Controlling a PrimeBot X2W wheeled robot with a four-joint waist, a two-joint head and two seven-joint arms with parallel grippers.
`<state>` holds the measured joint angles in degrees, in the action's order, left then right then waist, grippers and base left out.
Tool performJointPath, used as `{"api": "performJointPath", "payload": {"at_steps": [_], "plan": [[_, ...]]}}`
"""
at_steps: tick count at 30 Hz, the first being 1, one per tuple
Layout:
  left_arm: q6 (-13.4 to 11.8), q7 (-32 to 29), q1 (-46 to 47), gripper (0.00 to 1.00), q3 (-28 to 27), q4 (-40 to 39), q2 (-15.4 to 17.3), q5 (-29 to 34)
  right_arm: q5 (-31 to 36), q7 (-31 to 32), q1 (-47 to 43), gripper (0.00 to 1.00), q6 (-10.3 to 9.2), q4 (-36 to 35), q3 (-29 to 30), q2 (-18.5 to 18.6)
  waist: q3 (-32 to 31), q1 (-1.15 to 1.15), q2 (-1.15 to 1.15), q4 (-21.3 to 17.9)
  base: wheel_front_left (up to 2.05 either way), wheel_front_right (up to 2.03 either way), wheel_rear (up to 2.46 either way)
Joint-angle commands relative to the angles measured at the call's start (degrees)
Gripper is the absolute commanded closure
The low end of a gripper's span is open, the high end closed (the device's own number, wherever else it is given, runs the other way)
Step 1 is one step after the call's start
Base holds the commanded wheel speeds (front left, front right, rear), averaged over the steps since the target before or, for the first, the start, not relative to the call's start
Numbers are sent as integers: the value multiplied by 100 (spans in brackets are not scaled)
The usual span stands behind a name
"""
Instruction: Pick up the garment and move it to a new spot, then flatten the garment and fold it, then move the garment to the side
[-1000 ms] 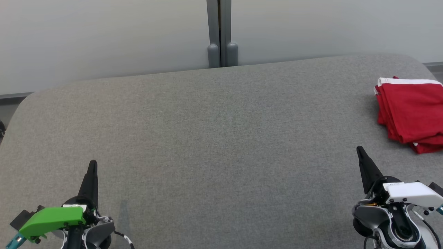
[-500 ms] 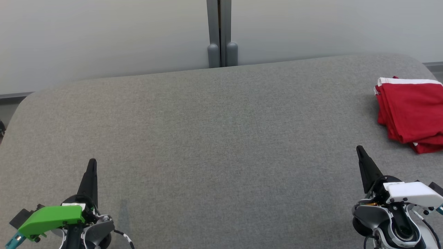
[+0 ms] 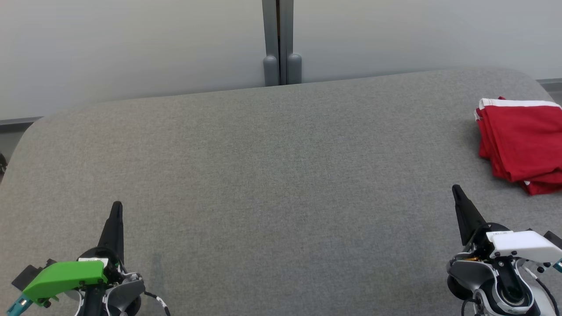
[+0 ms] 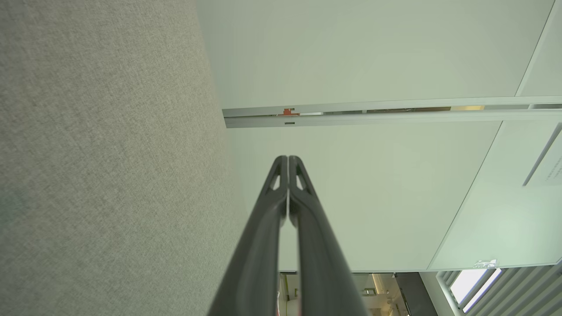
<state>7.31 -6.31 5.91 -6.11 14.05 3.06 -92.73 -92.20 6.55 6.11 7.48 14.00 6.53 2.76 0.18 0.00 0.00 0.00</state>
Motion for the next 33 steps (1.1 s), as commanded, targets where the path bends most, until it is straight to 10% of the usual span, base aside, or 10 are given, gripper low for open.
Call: {"api": "performJointPath", "payload": {"at_steps": [1, 33], "plan": [[36, -11, 72, 100, -25, 7, 18, 9, -37, 18, 31, 100, 2, 9, 8, 21, 0, 0, 0, 0, 0, 0, 0], [37, -21, 74, 100, -40, 7, 4, 28, -39, 17, 30, 100, 2, 8, 7, 21, 0, 0, 0, 0, 0, 0, 0]]}}
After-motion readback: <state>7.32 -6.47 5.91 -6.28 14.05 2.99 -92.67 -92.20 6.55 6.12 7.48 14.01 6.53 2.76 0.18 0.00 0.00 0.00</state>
